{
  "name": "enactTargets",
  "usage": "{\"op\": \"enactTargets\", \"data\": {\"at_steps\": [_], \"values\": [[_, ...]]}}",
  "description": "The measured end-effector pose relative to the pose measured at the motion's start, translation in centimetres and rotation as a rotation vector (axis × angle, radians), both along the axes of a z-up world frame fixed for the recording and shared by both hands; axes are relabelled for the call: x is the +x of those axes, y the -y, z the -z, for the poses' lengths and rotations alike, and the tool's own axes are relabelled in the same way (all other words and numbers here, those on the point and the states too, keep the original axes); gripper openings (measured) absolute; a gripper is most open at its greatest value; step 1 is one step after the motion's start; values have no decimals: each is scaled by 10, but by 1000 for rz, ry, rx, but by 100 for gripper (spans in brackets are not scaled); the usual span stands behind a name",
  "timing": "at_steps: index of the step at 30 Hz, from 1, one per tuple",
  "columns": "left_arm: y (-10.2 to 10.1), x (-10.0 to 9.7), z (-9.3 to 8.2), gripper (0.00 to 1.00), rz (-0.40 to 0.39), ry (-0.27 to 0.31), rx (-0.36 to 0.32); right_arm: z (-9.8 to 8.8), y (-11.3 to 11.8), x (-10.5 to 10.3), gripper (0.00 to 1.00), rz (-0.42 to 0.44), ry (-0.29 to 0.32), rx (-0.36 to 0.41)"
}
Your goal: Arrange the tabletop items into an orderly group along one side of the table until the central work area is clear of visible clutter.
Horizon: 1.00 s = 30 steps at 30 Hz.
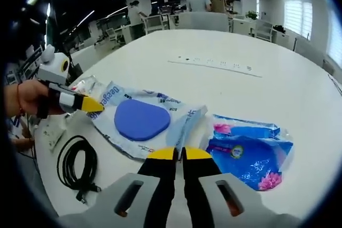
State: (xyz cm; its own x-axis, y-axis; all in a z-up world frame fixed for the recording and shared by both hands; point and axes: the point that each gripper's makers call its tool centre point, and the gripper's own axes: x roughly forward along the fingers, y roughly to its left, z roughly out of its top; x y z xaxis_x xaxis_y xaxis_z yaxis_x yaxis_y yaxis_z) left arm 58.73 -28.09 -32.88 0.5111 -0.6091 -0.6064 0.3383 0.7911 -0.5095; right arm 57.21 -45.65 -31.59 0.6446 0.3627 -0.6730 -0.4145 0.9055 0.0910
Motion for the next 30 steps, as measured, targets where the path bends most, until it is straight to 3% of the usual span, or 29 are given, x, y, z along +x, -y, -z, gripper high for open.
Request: {"op": "enactTargets", "data": {"at_steps": [10,30], "values": [[-1,-2,-1,2,9,5,-1,-5,0,-1,7,-5,14,-2],[-9,-3,-18,20,-6,41,17,-22,5,-7,16,8,44,-3]]}}
